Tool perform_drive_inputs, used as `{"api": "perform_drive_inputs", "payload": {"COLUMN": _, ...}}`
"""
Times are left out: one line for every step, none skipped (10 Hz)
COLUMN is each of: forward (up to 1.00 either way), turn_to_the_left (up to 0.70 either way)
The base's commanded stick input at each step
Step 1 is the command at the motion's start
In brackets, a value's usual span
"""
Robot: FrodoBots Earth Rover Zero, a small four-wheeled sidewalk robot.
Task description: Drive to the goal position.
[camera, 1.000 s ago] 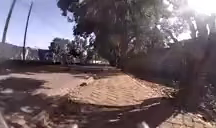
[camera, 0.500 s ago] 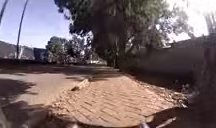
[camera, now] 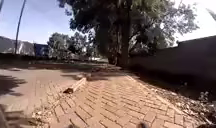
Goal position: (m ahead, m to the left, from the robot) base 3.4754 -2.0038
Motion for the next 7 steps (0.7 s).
{"api": "perform_drive_inputs", "payload": {"forward": 1.0, "turn_to_the_left": 0.0}}
{"api": "perform_drive_inputs", "payload": {"forward": 1.0, "turn_to_the_left": 0.05}}
{"api": "perform_drive_inputs", "payload": {"forward": 1.0, "turn_to_the_left": 0.24}}
{"api": "perform_drive_inputs", "payload": {"forward": 1.0, "turn_to_the_left": 0.34}}
{"api": "perform_drive_inputs", "payload": {"forward": 1.0, "turn_to_the_left": 0.0}}
{"api": "perform_drive_inputs", "payload": {"forward": 1.0, "turn_to_the_left": 0.0}}
{"api": "perform_drive_inputs", "payload": {"forward": 1.0, "turn_to_the_left": 0.0}}
